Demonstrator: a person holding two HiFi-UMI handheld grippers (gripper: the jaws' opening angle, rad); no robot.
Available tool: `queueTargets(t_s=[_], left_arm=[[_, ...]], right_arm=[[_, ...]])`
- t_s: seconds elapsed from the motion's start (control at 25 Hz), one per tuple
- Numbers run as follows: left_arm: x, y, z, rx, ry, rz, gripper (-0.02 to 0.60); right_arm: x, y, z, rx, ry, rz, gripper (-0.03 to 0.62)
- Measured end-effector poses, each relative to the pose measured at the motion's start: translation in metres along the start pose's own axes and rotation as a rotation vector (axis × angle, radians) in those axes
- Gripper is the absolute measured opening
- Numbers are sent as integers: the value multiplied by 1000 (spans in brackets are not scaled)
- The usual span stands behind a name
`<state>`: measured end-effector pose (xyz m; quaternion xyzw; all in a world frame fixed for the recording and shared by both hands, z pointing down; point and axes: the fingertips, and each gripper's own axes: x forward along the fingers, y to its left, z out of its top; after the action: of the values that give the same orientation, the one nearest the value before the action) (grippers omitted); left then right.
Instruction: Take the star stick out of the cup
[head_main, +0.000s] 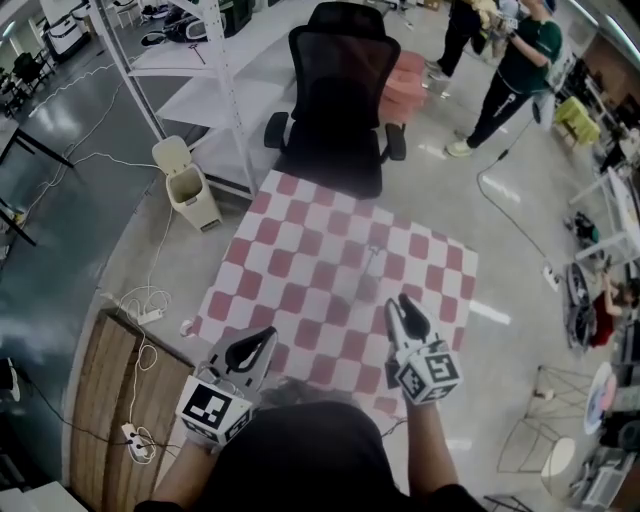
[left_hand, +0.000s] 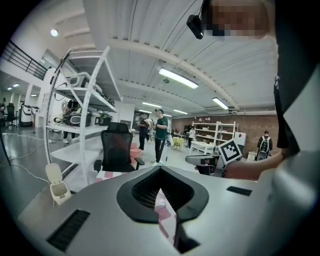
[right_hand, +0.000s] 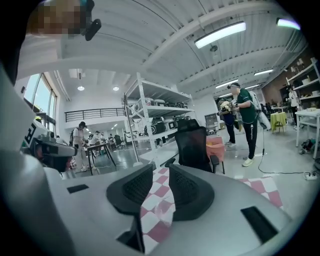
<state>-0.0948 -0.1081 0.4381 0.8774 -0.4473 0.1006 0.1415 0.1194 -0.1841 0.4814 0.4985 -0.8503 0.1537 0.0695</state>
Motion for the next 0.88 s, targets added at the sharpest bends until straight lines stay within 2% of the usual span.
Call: queueTargets(t_s=[0.16, 0.36, 0.76, 0.88], left_arm=[[4, 4, -7, 8, 41, 68, 40], [3, 14, -19, -27, 79, 154, 40], [-1, 22, -38, -70, 135, 264, 40], [-4, 23, -43, -88, 161, 288, 40]], right_arm=[[28, -26, -10, 35, 41, 13, 104], [65, -46, -26, 63, 101, 45, 122], [128, -70, -54, 139, 196, 98, 130], [141, -72, -60, 130, 225, 108, 130]])
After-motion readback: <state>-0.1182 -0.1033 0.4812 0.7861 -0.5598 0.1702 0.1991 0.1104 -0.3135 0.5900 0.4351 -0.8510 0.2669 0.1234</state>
